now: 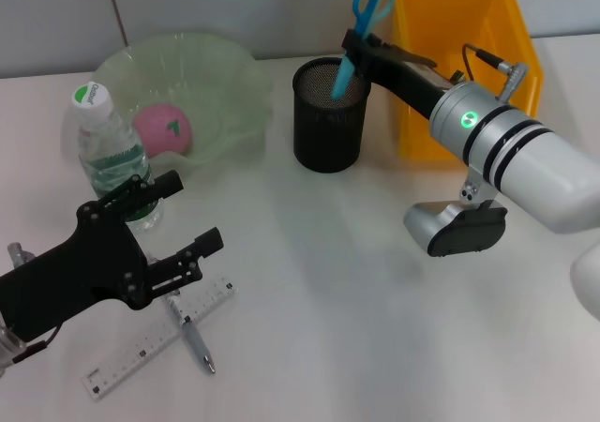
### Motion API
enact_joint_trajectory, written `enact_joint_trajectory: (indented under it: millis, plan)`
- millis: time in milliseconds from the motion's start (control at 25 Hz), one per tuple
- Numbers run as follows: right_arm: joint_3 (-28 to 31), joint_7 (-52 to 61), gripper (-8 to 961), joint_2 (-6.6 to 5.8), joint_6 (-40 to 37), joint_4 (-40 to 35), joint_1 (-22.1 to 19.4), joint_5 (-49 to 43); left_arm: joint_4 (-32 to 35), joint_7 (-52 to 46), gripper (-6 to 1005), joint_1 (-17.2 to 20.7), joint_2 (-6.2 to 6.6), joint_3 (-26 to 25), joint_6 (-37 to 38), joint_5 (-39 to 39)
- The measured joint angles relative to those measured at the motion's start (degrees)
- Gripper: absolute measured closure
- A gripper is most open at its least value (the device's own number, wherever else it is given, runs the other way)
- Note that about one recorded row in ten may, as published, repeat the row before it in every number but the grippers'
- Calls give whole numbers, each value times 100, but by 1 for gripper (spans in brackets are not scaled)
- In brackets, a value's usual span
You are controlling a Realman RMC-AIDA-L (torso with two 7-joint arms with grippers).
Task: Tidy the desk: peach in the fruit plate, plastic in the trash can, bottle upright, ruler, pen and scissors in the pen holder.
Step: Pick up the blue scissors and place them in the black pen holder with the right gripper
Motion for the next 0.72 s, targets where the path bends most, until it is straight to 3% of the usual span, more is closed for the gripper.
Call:
enact_joint_trajectory:
  millis: [720]
  plan:
    - [-157, -69, 663, 47, 62, 183, 140, 64, -1, 69, 169, -7, 1, 0, 0, -152]
